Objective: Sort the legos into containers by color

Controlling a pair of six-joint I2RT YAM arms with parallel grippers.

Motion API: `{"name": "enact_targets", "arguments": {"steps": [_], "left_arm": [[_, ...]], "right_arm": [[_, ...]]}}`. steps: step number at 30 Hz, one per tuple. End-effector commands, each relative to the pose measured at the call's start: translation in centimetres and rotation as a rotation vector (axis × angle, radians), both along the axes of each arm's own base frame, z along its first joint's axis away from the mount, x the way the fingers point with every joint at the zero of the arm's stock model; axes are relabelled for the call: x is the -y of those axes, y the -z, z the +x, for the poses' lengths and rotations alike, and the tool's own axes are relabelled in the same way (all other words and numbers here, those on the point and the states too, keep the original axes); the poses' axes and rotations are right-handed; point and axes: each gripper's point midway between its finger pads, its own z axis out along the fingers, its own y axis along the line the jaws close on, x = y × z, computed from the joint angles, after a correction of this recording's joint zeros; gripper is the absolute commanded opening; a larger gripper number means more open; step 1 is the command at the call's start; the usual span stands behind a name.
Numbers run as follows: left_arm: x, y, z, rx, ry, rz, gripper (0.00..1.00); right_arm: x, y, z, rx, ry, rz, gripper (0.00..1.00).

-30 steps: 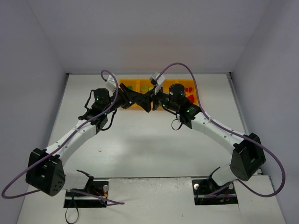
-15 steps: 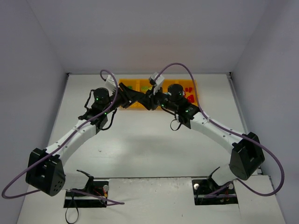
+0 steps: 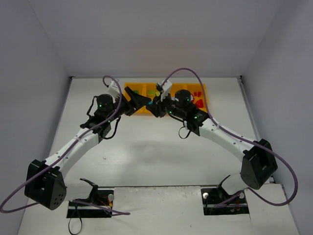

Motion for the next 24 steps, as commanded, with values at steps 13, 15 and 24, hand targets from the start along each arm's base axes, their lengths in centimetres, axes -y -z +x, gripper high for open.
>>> {"name": "enact_targets", "arguments": {"steps": [13,15,24], "left_arm": [[-12.7,-1.9,-2.5,0.127,-0.341,0.480,0.87],[-14.6,-1.3,-4.0,0.138,-0.368,0.585,0.87],[-18.5,2.4,-8.3,0.139,-0.494,0.641,0.88]], "right_arm": [[7.8,2.5,9.1,-0.096,0.447,-0.036,0.00],[10.0,3.6,11.1,-0.141,0.530,-0.046,0.00],[11.9,8.5,19.6,-0.248,0.673,-0.072,0.22]]}}
